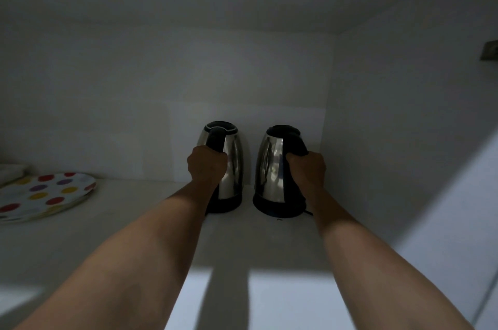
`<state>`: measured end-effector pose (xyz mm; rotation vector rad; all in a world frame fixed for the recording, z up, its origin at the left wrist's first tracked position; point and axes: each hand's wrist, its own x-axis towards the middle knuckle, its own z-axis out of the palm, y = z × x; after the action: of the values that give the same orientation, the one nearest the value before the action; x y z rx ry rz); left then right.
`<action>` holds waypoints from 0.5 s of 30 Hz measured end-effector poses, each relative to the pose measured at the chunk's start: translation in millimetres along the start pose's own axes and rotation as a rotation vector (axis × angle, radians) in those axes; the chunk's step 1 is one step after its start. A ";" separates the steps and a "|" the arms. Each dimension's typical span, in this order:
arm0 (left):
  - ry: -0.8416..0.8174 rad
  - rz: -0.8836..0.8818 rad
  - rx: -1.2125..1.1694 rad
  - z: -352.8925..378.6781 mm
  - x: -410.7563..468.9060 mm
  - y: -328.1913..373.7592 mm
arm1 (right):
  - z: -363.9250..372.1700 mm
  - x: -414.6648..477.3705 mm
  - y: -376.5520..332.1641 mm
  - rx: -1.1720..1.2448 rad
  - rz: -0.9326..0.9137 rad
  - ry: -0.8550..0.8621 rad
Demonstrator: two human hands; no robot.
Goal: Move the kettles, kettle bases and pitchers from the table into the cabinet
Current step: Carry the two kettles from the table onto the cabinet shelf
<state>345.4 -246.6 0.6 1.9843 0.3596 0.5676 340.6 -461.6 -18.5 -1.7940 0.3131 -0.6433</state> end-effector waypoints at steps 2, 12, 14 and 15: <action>-0.001 -0.009 0.011 0.6 0.7 1.0 | -0.1 1.1 -0.3 -0.001 0.003 -0.002; -0.150 -0.045 -0.106 12.8 3.5 11.5 | -7.6 2.5 -4.0 -0.010 -0.033 -0.048; -0.202 -0.060 -0.158 19.4 5.0 12.2 | -12.6 1.3 -4.0 -0.049 -0.064 -0.035; -0.225 -0.066 -0.183 21.2 5.1 13.2 | -14.8 0.9 -3.7 -0.079 -0.091 -0.036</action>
<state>361.1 -266.1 5.3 1.8298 0.2241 0.3192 332.4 -472.7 -11.8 -1.9016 0.2369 -0.6699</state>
